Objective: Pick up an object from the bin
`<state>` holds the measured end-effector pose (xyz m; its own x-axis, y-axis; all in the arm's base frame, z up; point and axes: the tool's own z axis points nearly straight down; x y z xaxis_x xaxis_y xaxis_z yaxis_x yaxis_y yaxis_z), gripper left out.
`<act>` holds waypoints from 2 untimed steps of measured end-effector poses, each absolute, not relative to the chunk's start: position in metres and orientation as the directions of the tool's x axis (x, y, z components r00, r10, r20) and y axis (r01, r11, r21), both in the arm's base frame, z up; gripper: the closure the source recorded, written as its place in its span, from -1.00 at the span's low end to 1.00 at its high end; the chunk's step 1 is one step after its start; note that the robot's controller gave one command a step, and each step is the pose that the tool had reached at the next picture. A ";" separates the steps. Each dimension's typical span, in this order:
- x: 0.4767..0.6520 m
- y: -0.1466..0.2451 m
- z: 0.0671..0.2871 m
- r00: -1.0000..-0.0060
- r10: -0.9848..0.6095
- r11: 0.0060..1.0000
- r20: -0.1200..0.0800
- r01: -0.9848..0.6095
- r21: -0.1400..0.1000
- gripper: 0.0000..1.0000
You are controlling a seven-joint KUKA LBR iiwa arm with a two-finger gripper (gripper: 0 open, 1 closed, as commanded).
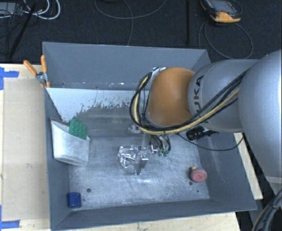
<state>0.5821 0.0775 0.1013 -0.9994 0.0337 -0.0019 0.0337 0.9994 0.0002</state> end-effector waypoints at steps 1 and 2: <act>0.572 0.072 0.099 -0.992 0.128 0.992 0.003 0.128 0.000 -1.00; 0.573 0.089 0.071 -0.988 0.156 0.988 -0.005 0.156 0.001 -1.00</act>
Offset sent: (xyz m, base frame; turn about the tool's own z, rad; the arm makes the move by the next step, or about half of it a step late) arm -0.0094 -0.0058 -0.0013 0.0956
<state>0.5728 0.0887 0.0713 -0.9878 0.1559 -0.0052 0.1559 0.9878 0.0008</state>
